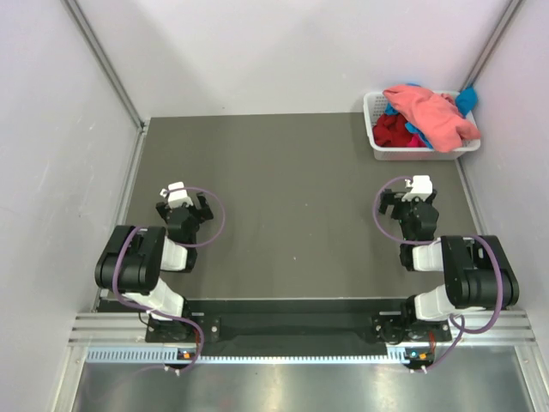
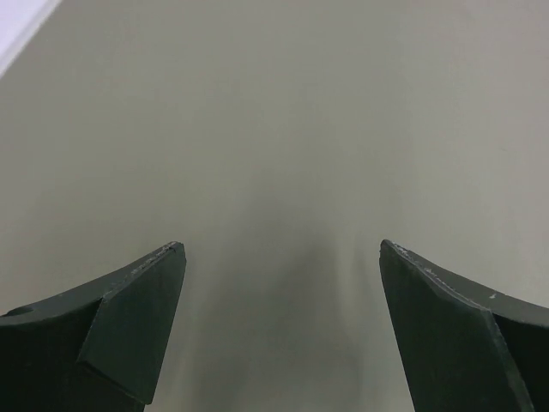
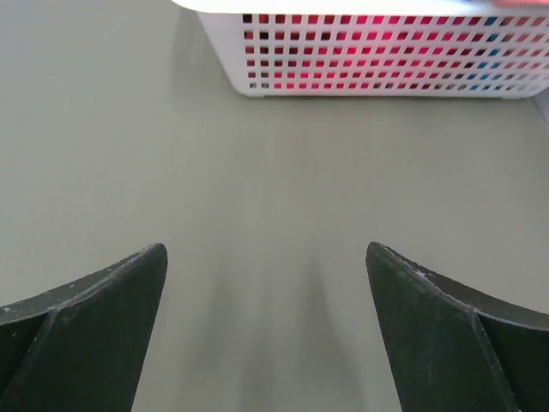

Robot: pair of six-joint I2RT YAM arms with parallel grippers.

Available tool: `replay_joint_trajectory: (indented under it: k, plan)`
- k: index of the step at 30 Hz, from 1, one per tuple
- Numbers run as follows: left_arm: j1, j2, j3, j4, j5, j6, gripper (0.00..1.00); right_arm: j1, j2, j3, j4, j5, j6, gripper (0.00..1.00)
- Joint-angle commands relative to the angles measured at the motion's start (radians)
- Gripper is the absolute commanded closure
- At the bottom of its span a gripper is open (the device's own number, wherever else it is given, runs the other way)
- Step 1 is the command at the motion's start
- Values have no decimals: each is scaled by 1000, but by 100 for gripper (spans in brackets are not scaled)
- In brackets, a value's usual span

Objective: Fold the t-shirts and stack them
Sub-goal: Grab the tshirt from the pile

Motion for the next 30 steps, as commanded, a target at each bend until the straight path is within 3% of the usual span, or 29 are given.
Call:
replay_joint_trajectory:
  k: [1, 11, 12, 14, 16, 18, 21, 22, 26, 30]
  plan:
    - [4, -10, 22, 81, -25, 78, 1, -6, -10, 20, 87, 7, -32, 0]
    - [4, -12, 18, 85, -15, 84, 1, -6, -16, 19, 91, 13, -32, 0]
    - [4, -13, 17, 98, 7, 89, 1, 13, -24, 17, 88, 66, -13, 1]
    - [3, -59, 11, 79, 37, 106, 1, 59, -73, 19, 68, 336, 5, 0]
    - [0, -94, 14, 24, -7, 95, 1, 70, -125, 93, -140, 439, 60, 0]
    - [0, -143, 35, -28, -50, 78, 1, 72, -174, 152, -302, 423, 38, 0]
    - [0, -185, 99, -167, -115, 55, 1, 80, -217, 218, -381, 406, 55, 0]
    - [0, -197, 121, -251, -124, 54, 1, 80, -223, 280, -483, 414, 71, 0]
    - [0, -216, 201, -358, -138, -4, 1, 78, -167, 524, -770, 409, 117, 0]
    - [0, -210, 268, -401, -129, -86, 1, 66, -59, 800, -889, 402, 119, 1]
